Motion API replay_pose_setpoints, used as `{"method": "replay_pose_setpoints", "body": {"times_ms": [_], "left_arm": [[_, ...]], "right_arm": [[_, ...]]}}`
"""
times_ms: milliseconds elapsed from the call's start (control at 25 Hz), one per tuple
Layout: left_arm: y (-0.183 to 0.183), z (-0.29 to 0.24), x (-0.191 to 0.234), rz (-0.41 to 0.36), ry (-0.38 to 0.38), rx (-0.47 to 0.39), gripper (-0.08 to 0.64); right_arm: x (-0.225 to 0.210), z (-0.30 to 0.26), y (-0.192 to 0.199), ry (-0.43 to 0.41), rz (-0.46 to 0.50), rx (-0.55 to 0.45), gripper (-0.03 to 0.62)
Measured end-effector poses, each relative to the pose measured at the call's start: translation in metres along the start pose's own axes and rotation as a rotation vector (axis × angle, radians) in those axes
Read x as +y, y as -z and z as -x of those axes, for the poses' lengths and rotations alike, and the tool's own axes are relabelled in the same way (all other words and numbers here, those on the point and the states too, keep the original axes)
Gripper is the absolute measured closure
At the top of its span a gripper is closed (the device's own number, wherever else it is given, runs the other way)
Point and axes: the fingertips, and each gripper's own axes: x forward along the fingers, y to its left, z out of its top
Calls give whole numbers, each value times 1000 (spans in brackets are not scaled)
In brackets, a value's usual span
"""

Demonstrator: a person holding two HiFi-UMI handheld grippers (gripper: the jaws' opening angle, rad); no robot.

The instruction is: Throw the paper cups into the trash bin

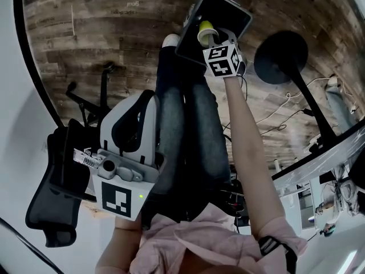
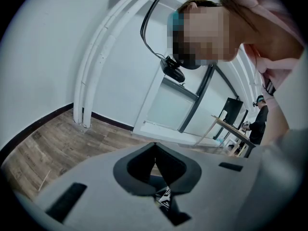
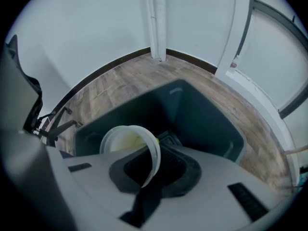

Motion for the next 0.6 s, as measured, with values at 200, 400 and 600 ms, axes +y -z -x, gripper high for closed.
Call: {"method": "replay_pose_setpoints", "body": {"times_ms": [200,400,600], "left_arm": [[8,1,11,8,-22,-19,545],[9,6,17,28,-41,-36,545],[8,14,26,27,-66,-33,545]], "right_arm": [[-4,-14,9,60,36,80,549],[11,-20,-10,17,110,46,549],[15,-27,-12,-8,190,64,549]]}}
